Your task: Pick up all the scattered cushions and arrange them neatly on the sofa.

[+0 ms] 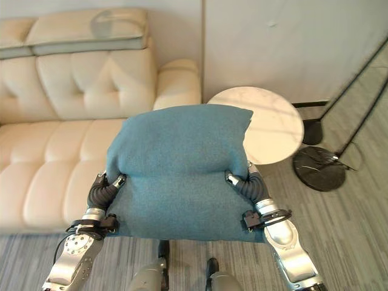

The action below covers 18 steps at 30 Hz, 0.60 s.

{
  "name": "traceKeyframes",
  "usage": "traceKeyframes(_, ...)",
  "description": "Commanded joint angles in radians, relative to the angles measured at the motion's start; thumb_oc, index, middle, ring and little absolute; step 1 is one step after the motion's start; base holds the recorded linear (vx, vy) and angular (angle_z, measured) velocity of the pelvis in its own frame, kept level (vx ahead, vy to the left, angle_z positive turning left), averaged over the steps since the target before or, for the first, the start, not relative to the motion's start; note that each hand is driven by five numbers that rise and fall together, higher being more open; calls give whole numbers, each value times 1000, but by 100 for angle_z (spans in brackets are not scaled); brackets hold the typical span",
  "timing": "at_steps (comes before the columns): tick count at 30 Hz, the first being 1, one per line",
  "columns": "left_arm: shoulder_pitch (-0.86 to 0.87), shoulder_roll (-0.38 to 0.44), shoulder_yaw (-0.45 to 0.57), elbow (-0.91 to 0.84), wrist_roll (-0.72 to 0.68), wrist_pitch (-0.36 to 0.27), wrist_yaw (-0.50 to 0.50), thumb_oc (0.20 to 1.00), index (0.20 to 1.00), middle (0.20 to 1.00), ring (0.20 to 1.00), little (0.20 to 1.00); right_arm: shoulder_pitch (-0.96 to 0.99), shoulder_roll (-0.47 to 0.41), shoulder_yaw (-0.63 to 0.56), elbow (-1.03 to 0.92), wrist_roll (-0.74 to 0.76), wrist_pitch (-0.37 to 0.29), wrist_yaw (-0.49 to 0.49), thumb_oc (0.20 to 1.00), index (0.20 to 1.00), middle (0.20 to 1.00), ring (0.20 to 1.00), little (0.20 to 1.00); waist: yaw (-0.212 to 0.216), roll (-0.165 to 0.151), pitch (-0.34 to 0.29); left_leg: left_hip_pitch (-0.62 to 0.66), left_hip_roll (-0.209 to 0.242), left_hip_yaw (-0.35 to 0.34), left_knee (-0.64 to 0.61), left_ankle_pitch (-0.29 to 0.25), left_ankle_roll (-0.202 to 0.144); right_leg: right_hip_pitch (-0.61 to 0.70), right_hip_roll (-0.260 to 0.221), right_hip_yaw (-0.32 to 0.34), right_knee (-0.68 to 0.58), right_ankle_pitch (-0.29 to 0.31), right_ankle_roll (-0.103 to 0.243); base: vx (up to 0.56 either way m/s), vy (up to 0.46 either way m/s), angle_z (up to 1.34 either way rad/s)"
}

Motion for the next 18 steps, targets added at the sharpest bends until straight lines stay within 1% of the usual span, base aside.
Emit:
traceKeyframes(1, -95, 50, -27, -145, -34, -98, -83, 200, 200, 200, 200, 200, -103, 47, -4, -113, 13, -113, -12, 200, 200, 200, 200, 200, -63, -120, -36, 0, -103, 54, 58, -118, 3, 158, -83, -4, -263, 53, 92, -232, 18, 52)
traceKeyframes(2, -90, 46, -26, -151, -37, -100, -87, 200, 200, 200, 200, 200, -95, 48, -2, -120, 20, -114, -1, 200, 200, 200, 200, 200, -71, -130, -36, 24, -106, 49, 92, -166, 8, 152, -100, -12, -267, 65, 95, -300, 14, 67)
traceKeyframes(3, -88, 44, -28, -147, -41, -99, -90, 200, 200, 200, 200, 200, -87, 47, -3, -120, 19, -116, 2, 200, 200, 200, 200, 200, -81, -137, -38, 53, -98, 52, 117, -200, 9, 145, -112, -25, -273, 76, 94, -136, 6, 74)
traceKeyframes(4, -88, 44, -28, -147, -41, -99, -90, 200, 200, 200, 200, 200, -87, 47, -3, -120, 19, -116, 2, 200, 200, 200, 200, 200, -82, -137, -38, 50, -97, 51, 118, -198, 9, 144, -111, -26, -275, 80, 94, -163, 32, 88)
traceKeyframes(5, -93, 31, -42, -138, -49, -96, -92, 200, 200, 200, 200, 200, -71, 47, -9, -116, 17, -115, 6, 200, 200, 200, 200, 200, -104, -142, -43, 107, -64, 85, 140, -230, 6, 139, -133, -64, -290, 98, 93, -127, 65, 76)
traceKeyframes(6, -100, 27, -52, -135, -52, -95, -94, 200, 200, 200, 200, 200, -65, 48, -14, -113, 17, -115, 6, 200, 200, 200, 200, 200, -113, -142, -47, 133, -39, 115, 138, -236, 1, 140, -142, -85, -293, 101, 96, -142, 107, 80)
traceKeyframes(7, -105, 24, -59, -131, -57, -92, -98, 200, 200, 200, 200, 200, -56, 49, -22, -112, 19, -113, 6, 200, 200, 200, 200, 200, -125, -137, -56, 166, -12, 153, 117, -233, -8, 140, -152, -115, -295, 105, 99, -84, 152, 100)
traceKeyframes(8, -112, 21, -66, -129, -55, -92, -102, 200, 200, 200, 200, 200, -34, 51, -38, -120, 12, -116, 8, 200, 200, 200, 200, 200, -149, -125, -68, 212, 34, 245, 68, -210, -26, 143, -168, -169, -292, 109, 110, 27, 175, 135)
traceKeyframes(9, -107, 21, -75, -124, -64, -88, -112, 200, 200, 200, 200, 200, -20, 54, -49, -120, 8, -113, 5, 200, 200, 200, 200, 200, -163, -108, -82, 265, 56, 287, 6, -212, -45, 160, -172, -194, -294, 91, 120, 44, 216, 127)
traceKeyframes(10, -104, 23, -77, -119, -65, -83, -115, 200, 200, 200, 200, 200, -18, 56, -55, -115, 5, -108, 1, 200, 200, 200, 200, 200, -167, -101, -88, 270, 61, 301, -12, -199, -51, 162, -177, -205, -303, 96, 120, 96, 134, 149)
traceKeyframes(11, -102, 22, -78, -119, -65, -82, -115, 200, 200, 200, 200, 200, -16, 55, -55, -115, 4, -107, 0, 200, 200, 200, 200, 200, -169, -99, -88, 280, 60, 298, -22, -197, -54, 170, -174, -207, -306, 92, 122, 26, 156, 105)
traceKeyframes(12, -98, 26, -68, -113, -59, -75, -110, 200, 200, 200, 200, 200, -23, 59, -48, -101, 2, -97, -4, 200, 200, 200, 200, 200, -168, -97, -92, 274, 51, 281, -20, -200, -60, 179, -177, -211, -322, 104, 127, -1, 179, 77)
traceKeyframes(13, -91, 29, -59, -108, -57, -70, -115, 200, 200, 200, 200, 200, -34, 66, -41, -93, 1, -88, -1, 200, 200, 200, 200, 200, -164, -108, -91, 263, 32, 268, -10, -196, -44, 179, -190, -215, -326, 137, 125, -3, 250, 24)
traceKeyframes(14, -83, 29, -49, -108, -51, -70, -114, 200, 200, 200, 200, 200, -41, 75, -30, -88, 4, -83, 5, 200, 200, 200, 200, 200, -160, -113, -91, 266, 22, 263, -5, -210, -36, 185, -197, -210, -329, 142, 130, -13, 177, 20)
traceKeyframes(15, -82, 29, -48, -108, -51, -70, -114, 200, 200, 200, 200, 200, -41, 75, -30, -87, 4, -84, 5, 200, 200, 200, 200, 200, -160, -114, -91, 266, 21, 264, -4, -211, -36, 186, -198, -209, -329, 143, 131, 40, 177, 24)
traceKeyframes(16, -68, 34, -36, -106, -44, -65, -121, 200, 200, 200, 200, 200, -50, 86, -15, -76, 10, -77, 14, 200, 200, 200, 200, 200, -149, -125, -91, 266, 8, 259, 6, -228, -23, 197, -210, -202, -329, 148, 138, 24, 160, 5)
traceKeyframes(18, -56, 38, -24, -103, -40, -62, -123, 200, 200, 200, 200, 200, -62, 97, 0, -70, 17, -69, 25, 200, 200, 200, 200, 200, -134, -138, -91, 264, -6, 254, 15, -243, -11, 202, -219, -195, -327, 153, 146, 33, 154, 2)
